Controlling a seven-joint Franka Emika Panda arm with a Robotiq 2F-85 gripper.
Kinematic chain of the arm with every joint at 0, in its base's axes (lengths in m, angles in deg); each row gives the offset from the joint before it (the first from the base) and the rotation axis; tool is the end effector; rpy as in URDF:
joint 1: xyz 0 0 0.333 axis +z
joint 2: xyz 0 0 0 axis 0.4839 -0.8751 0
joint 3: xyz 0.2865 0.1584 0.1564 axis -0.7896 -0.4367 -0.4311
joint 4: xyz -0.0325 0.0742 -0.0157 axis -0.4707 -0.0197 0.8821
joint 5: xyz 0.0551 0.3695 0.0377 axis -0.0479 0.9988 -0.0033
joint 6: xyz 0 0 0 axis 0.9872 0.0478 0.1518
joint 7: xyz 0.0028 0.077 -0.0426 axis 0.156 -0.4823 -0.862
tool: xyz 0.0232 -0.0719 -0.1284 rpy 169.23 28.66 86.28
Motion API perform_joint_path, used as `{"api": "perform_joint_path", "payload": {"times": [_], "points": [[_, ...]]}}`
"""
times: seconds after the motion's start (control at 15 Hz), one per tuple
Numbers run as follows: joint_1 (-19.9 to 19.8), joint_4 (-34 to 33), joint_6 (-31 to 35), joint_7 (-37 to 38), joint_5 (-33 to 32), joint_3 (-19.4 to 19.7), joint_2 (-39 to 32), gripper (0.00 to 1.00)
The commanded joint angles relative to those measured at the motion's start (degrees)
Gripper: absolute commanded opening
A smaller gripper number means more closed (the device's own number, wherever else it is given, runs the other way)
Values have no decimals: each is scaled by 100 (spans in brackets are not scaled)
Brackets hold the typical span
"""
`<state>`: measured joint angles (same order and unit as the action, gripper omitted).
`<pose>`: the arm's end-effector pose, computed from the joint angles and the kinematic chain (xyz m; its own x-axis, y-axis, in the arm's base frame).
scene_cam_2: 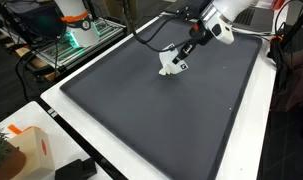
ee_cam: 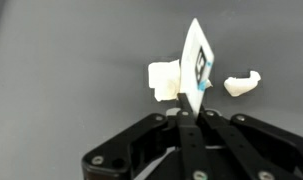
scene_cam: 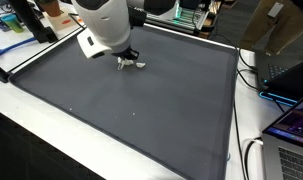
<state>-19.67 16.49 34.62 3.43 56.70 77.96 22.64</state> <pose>0.6538 0.0716 0.2366 0.8764 0.0808 -0.4747 0.2172 -0.9462 0.2399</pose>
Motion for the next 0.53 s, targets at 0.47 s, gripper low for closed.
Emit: {"api": "perform_joint_path", "payload": {"times": [0.47], "points": [[-605,978,1249,-41,787,-20,395,1]]}}
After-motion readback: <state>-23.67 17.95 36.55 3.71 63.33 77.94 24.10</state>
